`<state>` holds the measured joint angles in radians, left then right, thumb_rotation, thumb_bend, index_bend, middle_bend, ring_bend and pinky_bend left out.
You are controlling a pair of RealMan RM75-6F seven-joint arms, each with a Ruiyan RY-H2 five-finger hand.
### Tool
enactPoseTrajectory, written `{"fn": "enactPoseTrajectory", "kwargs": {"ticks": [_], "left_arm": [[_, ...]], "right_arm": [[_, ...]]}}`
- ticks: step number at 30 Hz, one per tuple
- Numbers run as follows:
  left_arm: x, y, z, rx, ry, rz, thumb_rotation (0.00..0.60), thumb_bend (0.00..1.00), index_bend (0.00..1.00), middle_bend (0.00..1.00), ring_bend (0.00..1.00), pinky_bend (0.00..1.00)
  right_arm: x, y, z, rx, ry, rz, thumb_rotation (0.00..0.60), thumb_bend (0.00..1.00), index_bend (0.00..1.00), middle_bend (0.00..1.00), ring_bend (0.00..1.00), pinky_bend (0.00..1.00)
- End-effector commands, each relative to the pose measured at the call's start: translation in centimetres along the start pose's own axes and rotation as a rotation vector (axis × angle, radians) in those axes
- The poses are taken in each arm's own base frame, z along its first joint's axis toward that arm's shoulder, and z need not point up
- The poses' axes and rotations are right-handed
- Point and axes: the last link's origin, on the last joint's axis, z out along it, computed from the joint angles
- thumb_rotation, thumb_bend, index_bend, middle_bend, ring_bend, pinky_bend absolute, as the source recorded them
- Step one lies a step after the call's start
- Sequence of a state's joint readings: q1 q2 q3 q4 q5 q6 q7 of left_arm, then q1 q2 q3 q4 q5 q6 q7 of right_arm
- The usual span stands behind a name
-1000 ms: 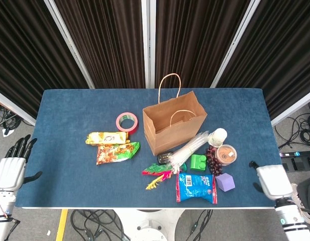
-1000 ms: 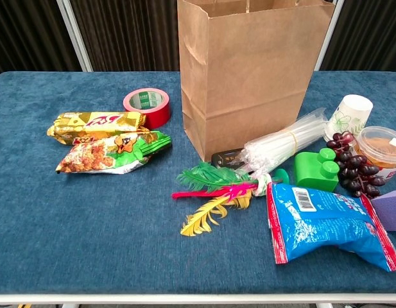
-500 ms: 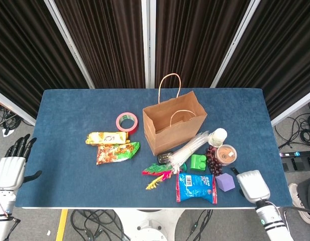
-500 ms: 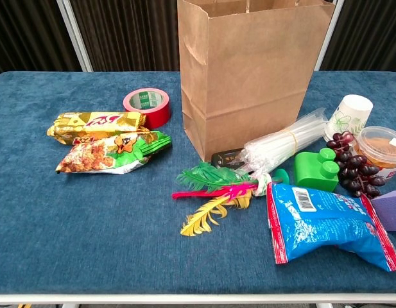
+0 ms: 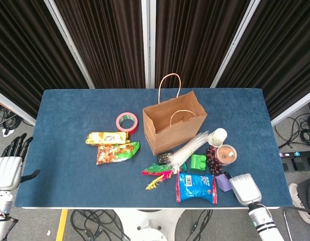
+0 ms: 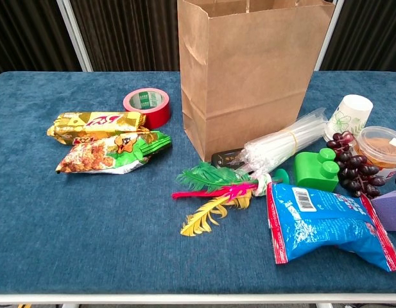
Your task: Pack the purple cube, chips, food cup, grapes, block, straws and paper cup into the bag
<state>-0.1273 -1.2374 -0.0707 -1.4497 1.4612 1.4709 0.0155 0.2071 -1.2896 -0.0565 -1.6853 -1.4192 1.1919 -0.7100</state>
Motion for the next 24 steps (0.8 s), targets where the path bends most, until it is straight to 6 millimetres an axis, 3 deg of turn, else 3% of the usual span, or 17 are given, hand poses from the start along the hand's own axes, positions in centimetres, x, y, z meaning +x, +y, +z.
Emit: {"fn": "enactPoseTrajectory", "kwargs": {"ticks": [1, 11, 24], "left_arm": [[-0.1, -0.1, 0.0, 0.001, 0.002, 0.001, 0.6, 0.07, 0.11, 0.09, 0.04, 0.2], [-0.4, -0.4, 0.0, 0.003, 0.012, 0.021, 0.6, 0.07, 0.11, 0.09, 0.03, 0.2], [-0.5, -0.6, 0.2, 0.007, 0.016, 0.005, 0.6, 0.07, 0.11, 0.09, 0.03, 0.2]], "right_arm": [[0.0, -0.1, 0.4, -0.002, 0.011, -0.002, 0.6, 0.06, 0.25, 0.88, 0.84, 0.73], [-0.1, -1.6, 2.0, 0.02, 0.004, -0.031, 0.6, 0.06, 0.26, 0.9, 0.86, 0.75], [0.5, -1.5, 3.1, -0.02, 0.095, 0.026, 0.6, 0.09, 0.59, 0.94, 0.88, 0.77]]}}
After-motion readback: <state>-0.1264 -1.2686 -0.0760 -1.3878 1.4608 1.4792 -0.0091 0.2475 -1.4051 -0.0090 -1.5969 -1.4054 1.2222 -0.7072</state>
